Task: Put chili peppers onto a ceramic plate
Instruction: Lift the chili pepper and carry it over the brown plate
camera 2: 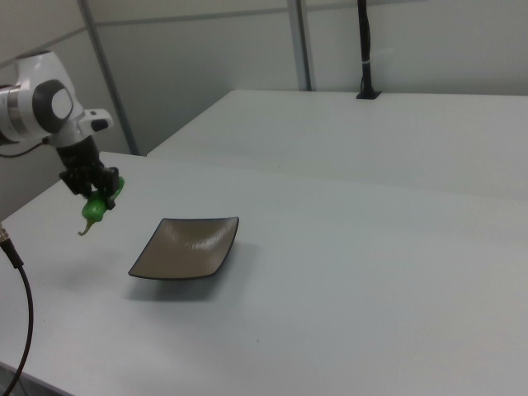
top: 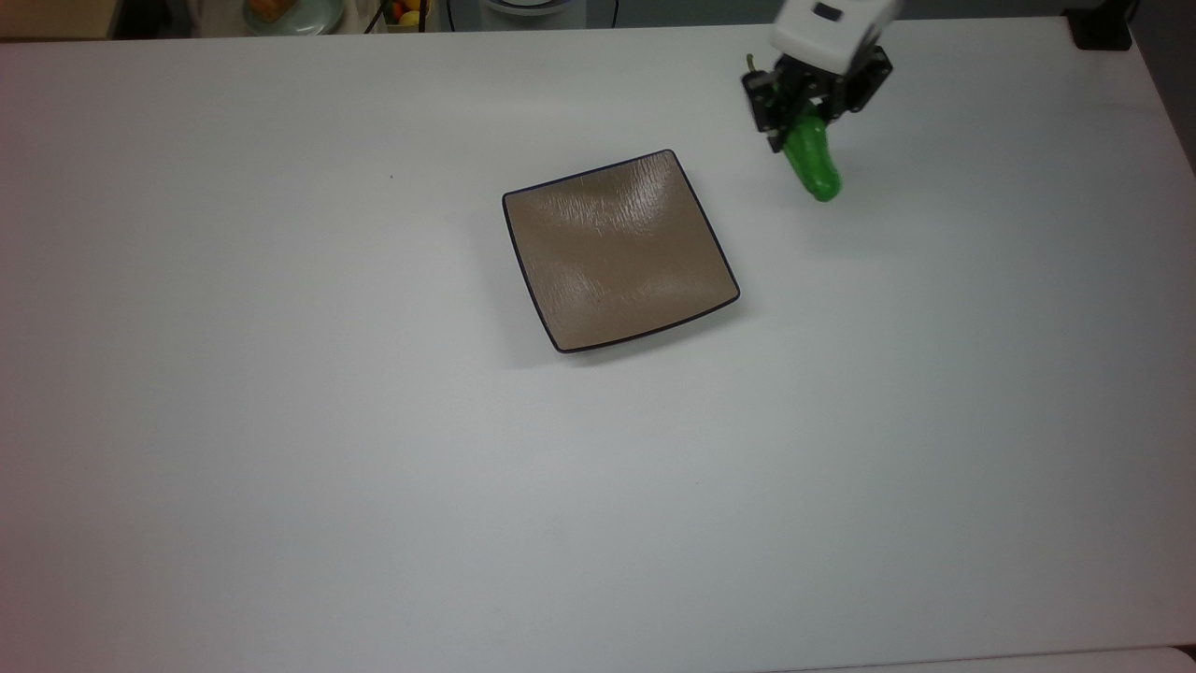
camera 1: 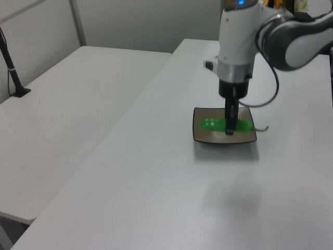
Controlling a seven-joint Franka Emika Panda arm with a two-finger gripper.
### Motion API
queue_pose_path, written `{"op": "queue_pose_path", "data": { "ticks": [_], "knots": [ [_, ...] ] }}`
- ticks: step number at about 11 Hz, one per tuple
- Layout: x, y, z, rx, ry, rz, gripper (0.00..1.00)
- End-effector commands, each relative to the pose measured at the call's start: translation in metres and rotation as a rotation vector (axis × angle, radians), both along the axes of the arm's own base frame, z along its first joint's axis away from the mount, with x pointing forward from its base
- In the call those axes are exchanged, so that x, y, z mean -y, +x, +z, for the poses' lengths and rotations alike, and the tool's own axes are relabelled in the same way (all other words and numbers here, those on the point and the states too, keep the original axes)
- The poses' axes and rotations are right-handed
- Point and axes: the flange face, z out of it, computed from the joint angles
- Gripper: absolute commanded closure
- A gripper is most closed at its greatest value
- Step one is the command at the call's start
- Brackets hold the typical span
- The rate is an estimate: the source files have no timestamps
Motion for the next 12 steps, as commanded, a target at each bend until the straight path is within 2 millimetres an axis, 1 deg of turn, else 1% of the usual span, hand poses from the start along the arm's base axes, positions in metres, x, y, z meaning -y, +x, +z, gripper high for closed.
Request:
{"op": "queue_pose_path", "data": {
  "ticks": [1, 2, 3, 5, 6, 7, 9, 10, 12],
  "knots": [
    [0.050, 0.018, 0.030, -0.008, -0.013, -0.069, 1.00],
    [0.066, 0.026, 0.033, -0.008, -0.017, -0.082, 1.00],
    [0.081, 0.033, 0.032, -0.008, -0.021, -0.110, 1.00],
    [0.107, 0.046, 0.021, -0.018, -0.033, -0.139, 1.00],
    [0.114, 0.052, 0.010, -0.030, -0.040, -0.146, 1.00],
    [0.120, 0.059, -0.002, -0.040, -0.046, -0.161, 1.00],
    [0.120, 0.067, -0.029, -0.047, -0.030, -0.182, 0.99],
    [0.124, 0.070, -0.045, -0.071, -0.018, -0.202, 0.99],
    [0.125, 0.076, -0.064, -0.072, -0.005, -0.215, 0.98]
  ]
}}
